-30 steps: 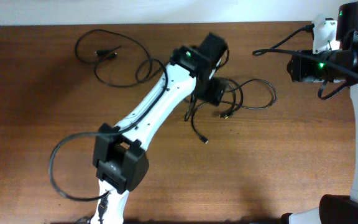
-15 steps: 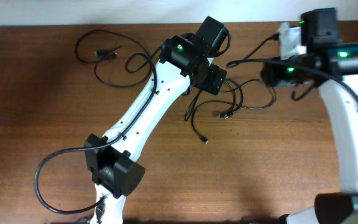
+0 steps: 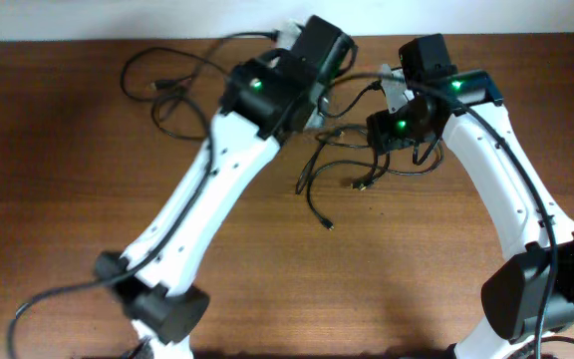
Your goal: Untangle cables
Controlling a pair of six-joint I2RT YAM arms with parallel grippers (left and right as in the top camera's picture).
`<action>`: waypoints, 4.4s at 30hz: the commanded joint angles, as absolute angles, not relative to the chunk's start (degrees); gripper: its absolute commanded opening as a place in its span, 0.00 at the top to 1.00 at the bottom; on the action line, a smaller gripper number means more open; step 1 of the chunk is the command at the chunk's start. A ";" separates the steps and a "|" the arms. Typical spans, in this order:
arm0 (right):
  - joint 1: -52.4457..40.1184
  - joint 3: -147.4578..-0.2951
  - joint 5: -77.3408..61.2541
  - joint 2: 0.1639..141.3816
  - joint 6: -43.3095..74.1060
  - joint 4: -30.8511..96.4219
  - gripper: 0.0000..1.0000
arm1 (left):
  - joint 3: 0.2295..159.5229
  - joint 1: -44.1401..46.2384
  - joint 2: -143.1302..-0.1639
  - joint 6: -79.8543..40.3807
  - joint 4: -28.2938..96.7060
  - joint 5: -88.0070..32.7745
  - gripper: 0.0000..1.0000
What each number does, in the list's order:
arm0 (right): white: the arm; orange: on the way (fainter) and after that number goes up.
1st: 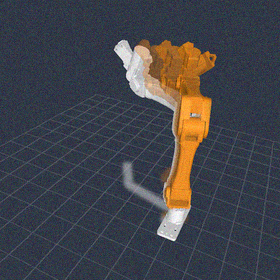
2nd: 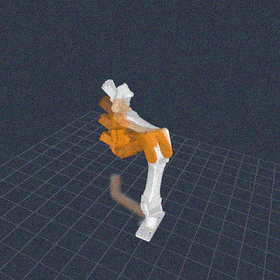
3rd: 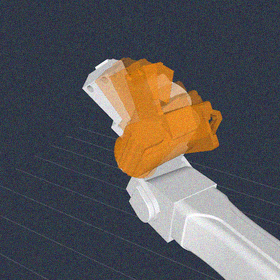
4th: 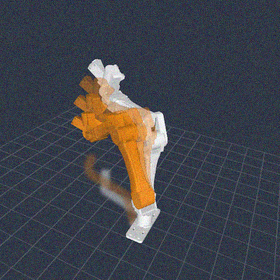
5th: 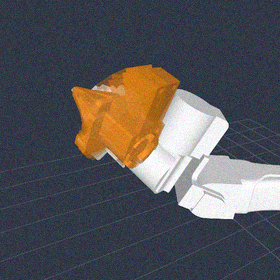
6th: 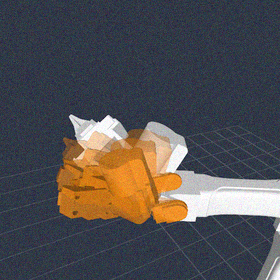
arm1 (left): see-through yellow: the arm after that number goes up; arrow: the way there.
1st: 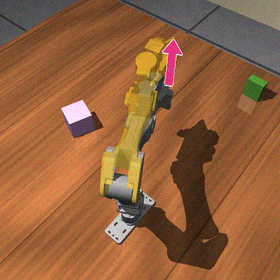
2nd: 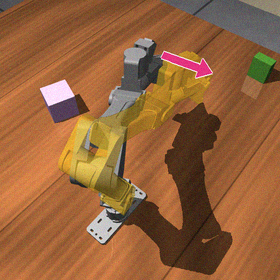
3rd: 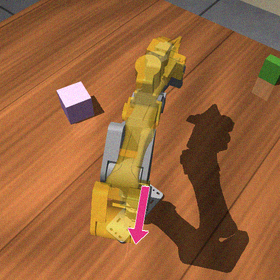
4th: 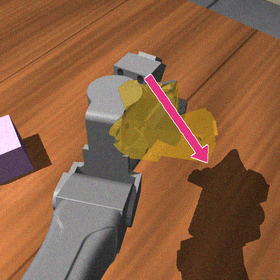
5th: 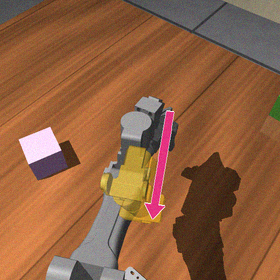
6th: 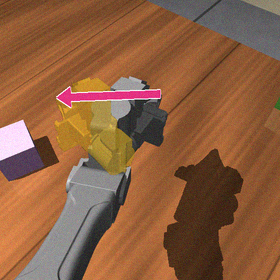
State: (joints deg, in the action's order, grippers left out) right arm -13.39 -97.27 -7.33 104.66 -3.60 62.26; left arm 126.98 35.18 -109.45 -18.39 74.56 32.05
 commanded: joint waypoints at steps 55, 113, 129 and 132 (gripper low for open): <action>-13.74 -97.08 -20.38 121.16 -35.42 54.08 0.96 | 127.61 30.30 -101.45 -24.36 81.95 43.97 0.01; 21.17 -127.26 -17.76 123.02 -19.00 69.10 0.96 | 127.55 30.30 -101.51 -23.49 82.00 36.82 0.01; 20.64 -127.15 -17.34 140.90 -18.98 62.04 0.96 | 127.55 30.35 -101.51 -22.22 82.15 36.56 0.01; 20.62 -127.15 -17.37 142.58 -18.96 62.39 0.89 | 127.55 30.37 -101.51 -22.22 82.17 36.16 0.01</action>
State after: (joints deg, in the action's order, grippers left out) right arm 20.95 -127.52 -17.61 140.57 -19.49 62.26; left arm 127.09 30.41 -103.04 -22.98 82.06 36.77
